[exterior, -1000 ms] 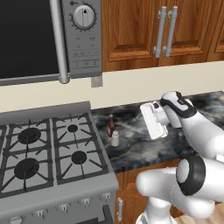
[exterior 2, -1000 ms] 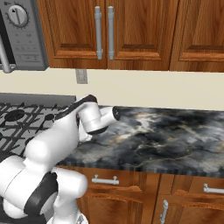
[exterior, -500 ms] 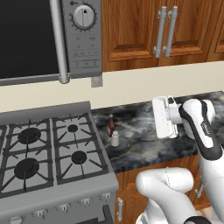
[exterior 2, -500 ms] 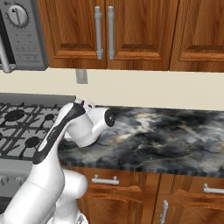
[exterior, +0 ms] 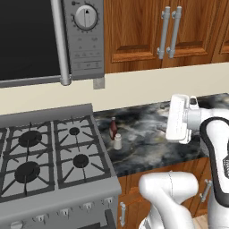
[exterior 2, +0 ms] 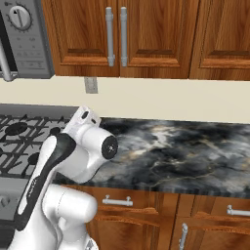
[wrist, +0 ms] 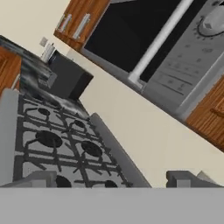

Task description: Collect the turmeric, ketchup, and shaker from the cabinet and place them next to the stove.

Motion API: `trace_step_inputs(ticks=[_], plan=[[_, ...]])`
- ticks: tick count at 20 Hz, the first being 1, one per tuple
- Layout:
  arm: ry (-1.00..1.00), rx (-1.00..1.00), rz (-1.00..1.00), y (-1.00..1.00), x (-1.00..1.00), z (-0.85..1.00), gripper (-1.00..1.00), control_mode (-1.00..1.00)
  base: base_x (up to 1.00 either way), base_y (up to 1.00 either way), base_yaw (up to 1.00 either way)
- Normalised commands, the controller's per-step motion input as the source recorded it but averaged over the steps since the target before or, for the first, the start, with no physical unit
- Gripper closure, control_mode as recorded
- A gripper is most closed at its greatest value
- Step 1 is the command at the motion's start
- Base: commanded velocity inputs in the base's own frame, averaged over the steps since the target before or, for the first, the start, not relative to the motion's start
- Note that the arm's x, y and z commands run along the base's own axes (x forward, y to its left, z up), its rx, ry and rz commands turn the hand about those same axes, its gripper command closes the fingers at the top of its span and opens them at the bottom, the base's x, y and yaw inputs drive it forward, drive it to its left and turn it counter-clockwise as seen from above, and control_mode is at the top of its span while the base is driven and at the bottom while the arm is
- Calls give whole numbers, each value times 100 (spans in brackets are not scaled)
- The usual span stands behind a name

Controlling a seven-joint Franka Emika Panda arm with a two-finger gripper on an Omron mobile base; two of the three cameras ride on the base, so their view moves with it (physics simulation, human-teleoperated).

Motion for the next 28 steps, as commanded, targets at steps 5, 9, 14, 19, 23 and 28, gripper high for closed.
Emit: trace_step_inputs(ticks=[5,9,14,19,23,28], plan=[[6,26,-23,0,-61,51,-100,-100,0,0,0],[12,28,-25,0,-54,43,-100,-100,0,0,0],[20,27,-26,0,-41,16,-100,-100,0,0,0],[33,25,-22,0,-31,0,-100,-100,0,0,0],[39,21,-17,7,-15,-4,-100,-100,0,0,0],[40,12,-12,19,-2,-25,-100,-100,0,0,0]])
